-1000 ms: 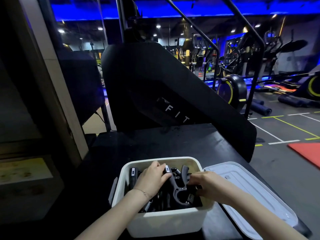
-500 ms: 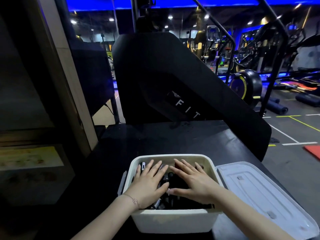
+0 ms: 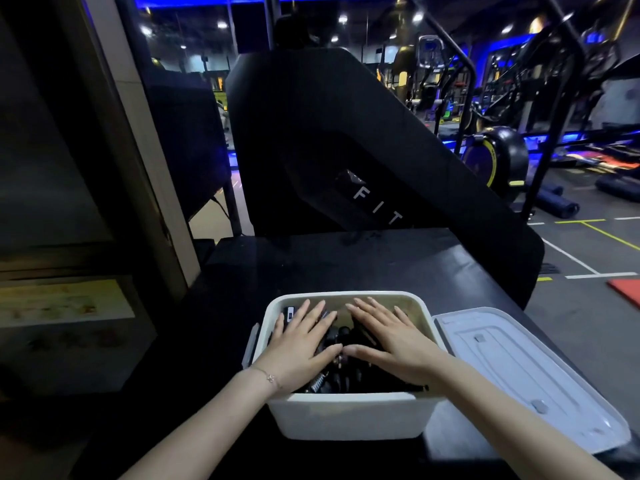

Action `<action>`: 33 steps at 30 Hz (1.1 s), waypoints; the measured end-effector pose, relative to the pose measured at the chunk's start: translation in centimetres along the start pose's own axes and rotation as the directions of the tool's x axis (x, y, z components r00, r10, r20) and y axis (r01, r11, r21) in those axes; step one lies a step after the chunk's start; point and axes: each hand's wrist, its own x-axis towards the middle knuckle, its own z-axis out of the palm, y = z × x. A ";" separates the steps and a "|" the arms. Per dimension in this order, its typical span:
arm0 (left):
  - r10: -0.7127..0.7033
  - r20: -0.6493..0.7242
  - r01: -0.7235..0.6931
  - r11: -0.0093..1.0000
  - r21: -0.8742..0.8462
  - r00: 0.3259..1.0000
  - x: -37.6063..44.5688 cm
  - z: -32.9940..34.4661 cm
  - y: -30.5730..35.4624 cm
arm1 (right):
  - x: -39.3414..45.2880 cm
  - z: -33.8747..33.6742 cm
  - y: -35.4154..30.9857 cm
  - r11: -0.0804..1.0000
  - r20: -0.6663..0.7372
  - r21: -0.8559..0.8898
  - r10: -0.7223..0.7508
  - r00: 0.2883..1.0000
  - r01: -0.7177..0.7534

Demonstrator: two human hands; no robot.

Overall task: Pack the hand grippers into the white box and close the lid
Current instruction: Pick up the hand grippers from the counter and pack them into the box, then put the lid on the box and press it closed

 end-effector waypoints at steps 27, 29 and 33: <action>-0.059 -0.193 0.025 0.985 -0.171 0.979 -2.1 -0.3 -1.6 | -14.8 7.4 12.8 0.755 -0.483 -0.344 0.367 0.795 -0.558; -0.039 -0.184 0.010 0.987 -0.159 0.982 -1.9 -0.6 -1.2 | -14.8 6.0 12.8 0.786 -0.545 -0.319 0.305 0.781 -0.529; 0.034 -0.230 -0.077 0.980 -0.181 0.973 -0.6 -2.3 -0.3 | -14.3 0.2 11.2 0.776 -0.680 -0.091 0.410 0.608 -0.625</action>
